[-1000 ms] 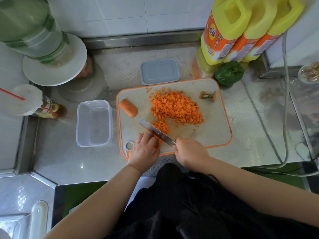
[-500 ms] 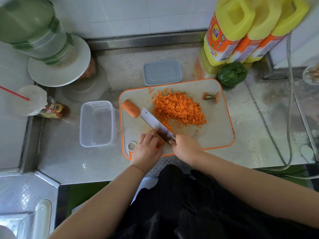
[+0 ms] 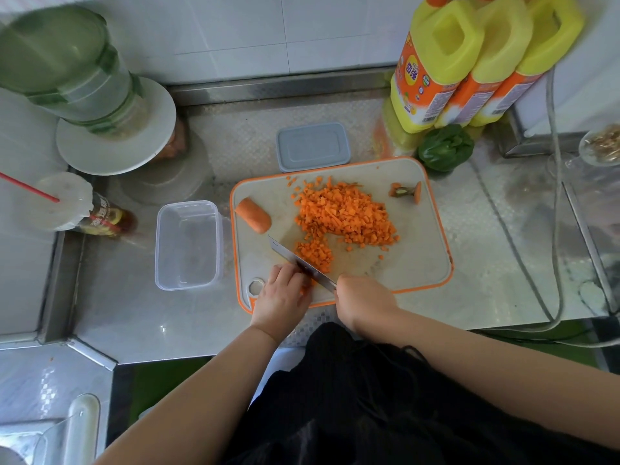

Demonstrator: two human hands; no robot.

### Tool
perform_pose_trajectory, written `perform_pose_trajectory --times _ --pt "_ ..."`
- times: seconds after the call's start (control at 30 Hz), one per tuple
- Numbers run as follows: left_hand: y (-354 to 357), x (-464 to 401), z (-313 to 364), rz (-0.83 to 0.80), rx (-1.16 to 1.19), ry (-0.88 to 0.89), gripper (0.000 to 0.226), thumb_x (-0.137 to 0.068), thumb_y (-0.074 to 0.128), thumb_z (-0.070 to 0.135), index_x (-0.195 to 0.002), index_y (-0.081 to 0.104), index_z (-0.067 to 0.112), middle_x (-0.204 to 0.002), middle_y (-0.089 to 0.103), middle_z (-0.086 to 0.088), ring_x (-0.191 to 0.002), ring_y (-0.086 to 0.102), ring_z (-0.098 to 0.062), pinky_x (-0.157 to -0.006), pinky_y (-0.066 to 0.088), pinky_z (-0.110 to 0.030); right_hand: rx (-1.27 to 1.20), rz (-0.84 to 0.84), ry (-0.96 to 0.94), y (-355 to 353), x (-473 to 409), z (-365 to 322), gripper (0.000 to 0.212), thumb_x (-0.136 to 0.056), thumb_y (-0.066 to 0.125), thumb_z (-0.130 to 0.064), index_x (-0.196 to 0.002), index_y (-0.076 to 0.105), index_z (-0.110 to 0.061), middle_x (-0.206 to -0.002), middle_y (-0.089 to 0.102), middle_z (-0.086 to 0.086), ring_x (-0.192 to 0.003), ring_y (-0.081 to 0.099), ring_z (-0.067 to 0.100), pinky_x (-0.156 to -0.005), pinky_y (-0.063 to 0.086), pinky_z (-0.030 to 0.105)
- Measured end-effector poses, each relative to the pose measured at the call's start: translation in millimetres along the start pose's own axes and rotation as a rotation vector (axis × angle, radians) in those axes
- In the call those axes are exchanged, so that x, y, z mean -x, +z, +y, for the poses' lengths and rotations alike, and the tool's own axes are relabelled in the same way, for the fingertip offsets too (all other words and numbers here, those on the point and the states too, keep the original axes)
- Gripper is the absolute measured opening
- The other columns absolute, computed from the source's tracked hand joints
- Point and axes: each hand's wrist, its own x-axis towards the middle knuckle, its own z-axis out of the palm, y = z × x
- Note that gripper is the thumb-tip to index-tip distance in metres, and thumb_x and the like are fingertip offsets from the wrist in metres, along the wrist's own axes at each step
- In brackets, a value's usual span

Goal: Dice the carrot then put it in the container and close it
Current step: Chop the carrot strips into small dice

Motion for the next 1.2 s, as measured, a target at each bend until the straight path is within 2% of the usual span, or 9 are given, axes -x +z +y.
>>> perform_pose_trajectory --times 0.1,0.2,0.27,0.37,0.43,0.6,0.83,1.07,1.2 --pt "2.2 1.4 -0.8 0.003 0.004 -0.016 0.014 -0.080 0.077 0.012 -0.084 0.066 0.006 -0.092 0.058 -0.007 -0.088 0.051 -0.026 -0.069 0.054 -0.039 0.003 0.008 -0.010 3.6 -6.7 -6.6 0.019 -0.092 0.046 0.000 -0.105 0.057 -0.007 -0.087 0.059 0.008 -0.078 0.058 0.028 -0.061 0.042 0.034" --pt "3.6 1.8 -0.5 0.009 0.018 -0.030 0.015 -0.088 0.064 0.021 -0.085 0.066 0.007 -0.095 0.059 -0.005 -0.091 0.050 -0.025 -0.067 0.054 -0.039 -0.028 0.022 -0.047 8.7 -12.9 -3.9 0.016 -0.093 0.046 -0.003 -0.104 0.057 -0.006 -0.084 0.056 0.008 -0.080 0.060 0.028 -0.061 0.041 0.033" --pt "2.1 2.0 0.7 0.013 0.015 -0.019 0.021 -0.089 0.056 0.026 -0.085 0.067 0.008 -0.095 0.059 -0.005 -0.092 0.050 -0.024 -0.067 0.055 -0.038 -0.064 0.032 -0.068 10.0 -17.0 0.4 0.013 -0.096 0.046 -0.012 -0.103 0.056 -0.007 -0.083 0.055 0.007 -0.081 0.060 0.028 -0.061 0.040 0.034" --pt "-1.6 1.4 3.3 0.030 0.002 0.022 0.019 -0.089 0.055 0.024 -0.085 0.067 0.010 -0.094 0.060 -0.004 -0.090 0.052 -0.024 -0.068 0.055 -0.038 -0.139 0.035 -0.049 7.6 -21.0 5.2 0.026 -0.100 0.042 -0.031 -0.103 0.055 -0.008 -0.093 0.061 0.010 -0.087 0.061 0.031 -0.065 0.044 0.035" --pt "-4.8 0.5 5.3 0.052 -0.015 0.039 0.018 -0.090 0.055 0.025 -0.084 0.065 0.010 -0.093 0.060 -0.003 -0.088 0.054 -0.024 -0.068 0.054 -0.036 -0.137 0.044 -0.045 5.4 -20.8 8.1 0.031 -0.101 0.040 -0.035 -0.103 0.055 -0.009 -0.096 0.063 0.010 -0.089 0.061 0.031 -0.067 0.044 0.035" --pt "-10.3 2.1 4.7 0.105 -0.036 0.103 0.014 -0.087 0.061 0.023 -0.083 0.064 0.010 -0.090 0.060 -0.005 -0.086 0.052 -0.025 -0.077 0.047 -0.034 -0.112 0.036 -0.073 2.9 -8.1 11.8 0.028 -0.101 0.038 -0.033 -0.104 0.054 -0.010 -0.100 0.063 0.011 -0.092 0.060 0.031 -0.066 0.039 0.034" --pt "-7.1 5.5 0.1 0.009 -0.009 -0.004 0.015 -0.083 0.054 0.023 -0.082 0.064 0.012 -0.089 0.056 -0.001 -0.086 0.052 -0.024 -0.069 0.053 -0.040 -0.077 0.001 -0.027 2.5 1.9 5.9 0.027 -0.100 0.040 -0.030 -0.112 0.055 -0.010 -0.110 0.063 0.012 -0.099 0.061 0.031 -0.069 0.040 0.032" --pt "-4.6 4.0 1.3 0.049 0.009 -0.016 0.022 -0.086 0.052 0.026 -0.077 0.065 0.010 -0.084 0.056 -0.002 -0.081 0.049 -0.021 -0.068 0.046 -0.031 -0.038 -0.001 -0.021 9.6 -4.0 -5.7 0.018 -0.096 0.045 -0.012 -0.109 0.058 -0.009 -0.105 0.065 0.011 -0.096 0.063 0.030 -0.067 0.043 0.032" --pt "-1.3 5.3 -1.8 0.051 -0.010 -0.005 0.020 -0.087 0.054 0.027 -0.079 0.064 0.012 -0.086 0.056 -0.002 -0.082 0.051 -0.022 -0.068 0.047 -0.031 -0.076 -0.007 -0.040 12.5 -10.9 -1.9 0.017 -0.097 0.045 -0.015 -0.106 0.058 -0.009 -0.103 0.065 0.011 -0.094 0.063 0.030 -0.068 0.044 0.033"
